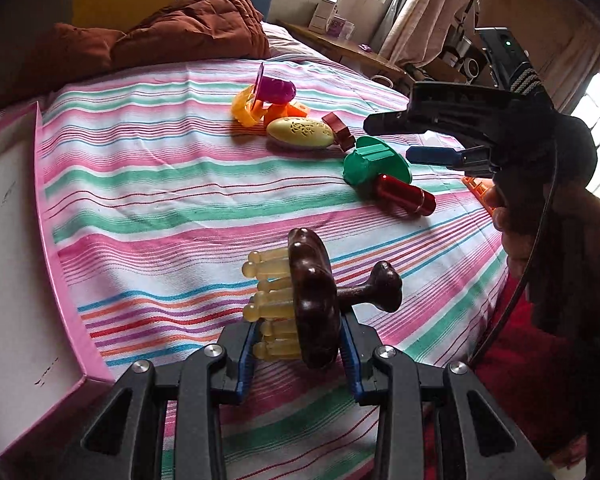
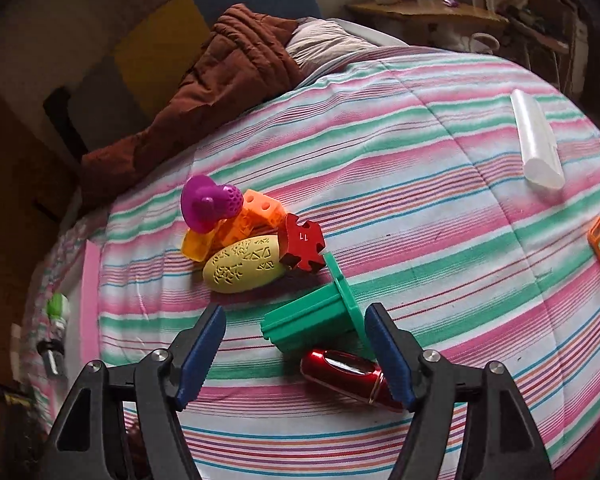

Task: Organize rigid objects
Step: 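Lift the brown comb toy with the left tool while the right tool grasps the green spool, then lower the brown comb toy into the tray and open the left tool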

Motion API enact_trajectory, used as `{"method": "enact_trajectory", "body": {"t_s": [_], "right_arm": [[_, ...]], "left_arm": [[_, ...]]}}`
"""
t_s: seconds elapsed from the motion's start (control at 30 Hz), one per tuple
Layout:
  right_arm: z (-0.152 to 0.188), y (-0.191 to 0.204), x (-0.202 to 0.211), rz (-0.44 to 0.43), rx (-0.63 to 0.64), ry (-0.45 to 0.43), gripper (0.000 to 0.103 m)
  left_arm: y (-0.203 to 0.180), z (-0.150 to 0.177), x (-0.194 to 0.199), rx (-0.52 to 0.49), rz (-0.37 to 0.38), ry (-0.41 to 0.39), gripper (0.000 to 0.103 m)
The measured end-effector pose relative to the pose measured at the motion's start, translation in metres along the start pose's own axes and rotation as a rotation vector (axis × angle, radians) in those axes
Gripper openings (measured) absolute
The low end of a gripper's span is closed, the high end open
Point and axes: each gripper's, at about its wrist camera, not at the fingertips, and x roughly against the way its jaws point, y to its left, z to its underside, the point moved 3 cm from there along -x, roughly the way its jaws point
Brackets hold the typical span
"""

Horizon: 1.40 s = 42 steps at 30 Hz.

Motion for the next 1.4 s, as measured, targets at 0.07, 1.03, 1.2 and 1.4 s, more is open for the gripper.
{"method": "enact_trajectory", "body": {"t_s": [0.07,1.03,1.2,1.4], "right_arm": [[0.003,0.007,-0.006,0.060,0.069,0.004,0.073],[0.033,0.070,-0.041,-0.075,0.361,0.119,0.060],[0.030,0.073,-0.044,-0.060,0.377,0.107,0.060],[0.031,0.079,-0.049,-0.028,0.423,0.099,0.060]], "left_arm": [[-0.001,0.000,-0.001,-0.006,-0.004,-0.005,0.036],[0.001,0.019,0.053,0.033,0.003,-0.079,0.036],[0.012,0.019,0.089,0.066,-0.023,-0.151,0.036],[0.058,0.022,0.131,0.190,-0.109,-0.217,0.036]]}}
